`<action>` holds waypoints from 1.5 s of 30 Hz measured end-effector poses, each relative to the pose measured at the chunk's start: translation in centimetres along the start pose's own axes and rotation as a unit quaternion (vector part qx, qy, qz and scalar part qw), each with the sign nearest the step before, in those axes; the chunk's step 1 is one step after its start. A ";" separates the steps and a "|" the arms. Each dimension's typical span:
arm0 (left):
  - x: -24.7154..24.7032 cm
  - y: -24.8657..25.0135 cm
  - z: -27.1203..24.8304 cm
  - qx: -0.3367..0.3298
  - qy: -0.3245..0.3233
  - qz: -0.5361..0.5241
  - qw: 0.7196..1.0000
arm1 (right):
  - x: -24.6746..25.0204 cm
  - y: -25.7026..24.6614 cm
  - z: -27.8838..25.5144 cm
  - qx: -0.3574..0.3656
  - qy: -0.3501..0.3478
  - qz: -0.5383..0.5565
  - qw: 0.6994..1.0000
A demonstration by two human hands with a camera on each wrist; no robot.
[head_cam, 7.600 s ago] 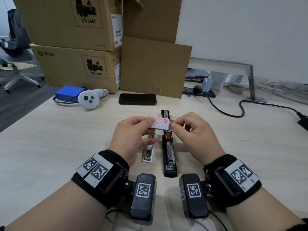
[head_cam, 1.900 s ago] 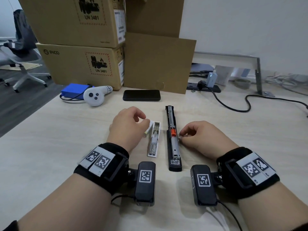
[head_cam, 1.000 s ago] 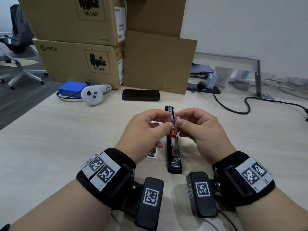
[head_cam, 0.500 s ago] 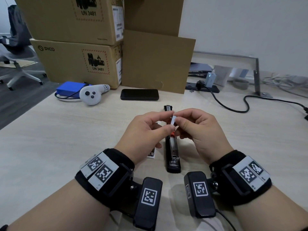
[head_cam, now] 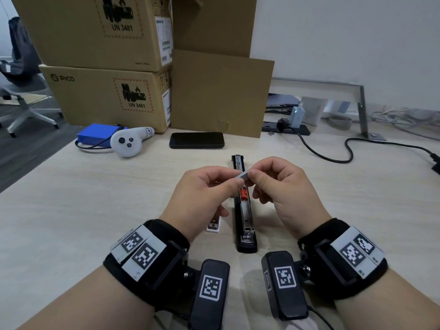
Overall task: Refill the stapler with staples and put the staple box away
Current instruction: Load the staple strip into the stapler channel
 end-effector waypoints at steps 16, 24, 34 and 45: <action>1.9 -0.9 -0.1 0.044 0.104 -0.018 0.993 | 0.7 0.7 0.3 -0.027 -0.014 -0.124 0.992; 2.1 -0.9 0.0 0.040 0.114 -0.004 0.993 | 0.2 1.2 0.5 -0.038 -0.058 -0.182 0.981; 2.1 -0.8 0.1 0.042 0.117 0.012 0.992 | -0.1 1.1 0.5 -0.021 -0.066 -0.190 0.979; 2.1 -0.7 -0.1 0.042 0.118 0.013 0.992 | -0.2 1.3 0.5 -0.021 -0.078 -0.196 0.977</action>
Point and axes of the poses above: each hand's wrist, its own z-axis towards the middle knuckle, its own x-axis out of the back of the hand, y = z × x, the point moved 7 cm from there along z, towards the middle knuckle, and after that the axes turned 11 degrees about -y, right-handed, at the moved point
